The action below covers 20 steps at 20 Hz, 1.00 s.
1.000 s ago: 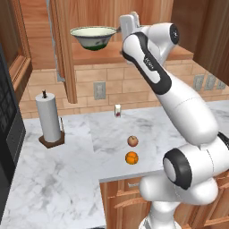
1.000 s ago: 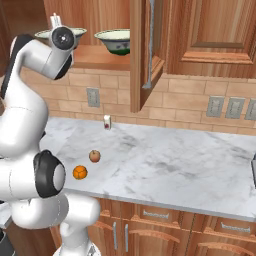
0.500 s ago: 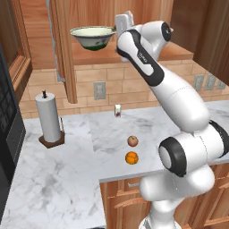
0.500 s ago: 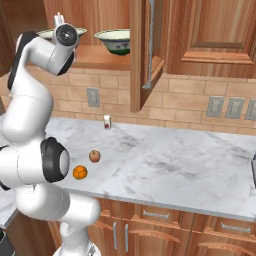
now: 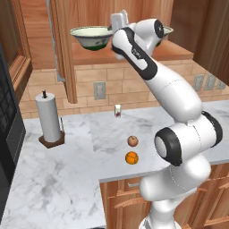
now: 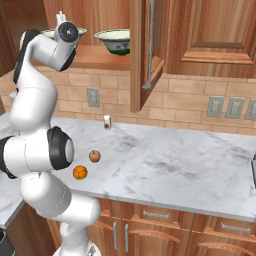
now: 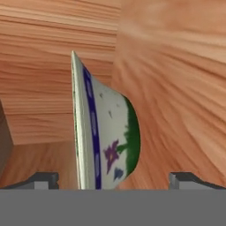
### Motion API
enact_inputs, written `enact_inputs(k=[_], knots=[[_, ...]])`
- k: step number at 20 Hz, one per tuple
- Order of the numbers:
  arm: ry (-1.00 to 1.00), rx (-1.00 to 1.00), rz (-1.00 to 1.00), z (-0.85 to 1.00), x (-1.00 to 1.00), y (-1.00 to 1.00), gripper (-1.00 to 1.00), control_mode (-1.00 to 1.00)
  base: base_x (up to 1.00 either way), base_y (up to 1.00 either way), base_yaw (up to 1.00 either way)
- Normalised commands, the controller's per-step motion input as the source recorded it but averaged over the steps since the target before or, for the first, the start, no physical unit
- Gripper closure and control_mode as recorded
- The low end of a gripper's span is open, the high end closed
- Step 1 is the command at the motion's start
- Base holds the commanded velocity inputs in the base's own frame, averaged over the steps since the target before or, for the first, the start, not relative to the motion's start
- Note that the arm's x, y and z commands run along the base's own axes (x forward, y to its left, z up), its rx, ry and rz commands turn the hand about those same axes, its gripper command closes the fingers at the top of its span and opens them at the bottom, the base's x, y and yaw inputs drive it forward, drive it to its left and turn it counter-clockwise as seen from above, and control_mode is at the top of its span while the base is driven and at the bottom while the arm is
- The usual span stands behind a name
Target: Pick both bowls and place them on the counter. Then place the peach in one bowl and place the orange in the other bowl.
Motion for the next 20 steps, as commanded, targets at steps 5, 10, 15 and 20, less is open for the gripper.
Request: enact_inputs(k=[5, 10, 15, 20], knots=[[0.01, 0.02, 0.00, 0.00, 0.25, 0.07, -1.00, -1.00, 0.00, 0.00, 0.00], [0.00, 0.01, 0.00, 0.00, 0.24, 0.08, -1.00, -1.00, 0.00, 0.00, 0.00], [0.02, 0.00, 0.00, 0.00, 0.27, 0.09, -1.00, -1.00, 0.00, 0.00, 0.00], [0.05, 0.00, 0.00, -0.03, 0.29, 0.08, -1.00, -1.00, 0.00, 0.00, 0.00]])
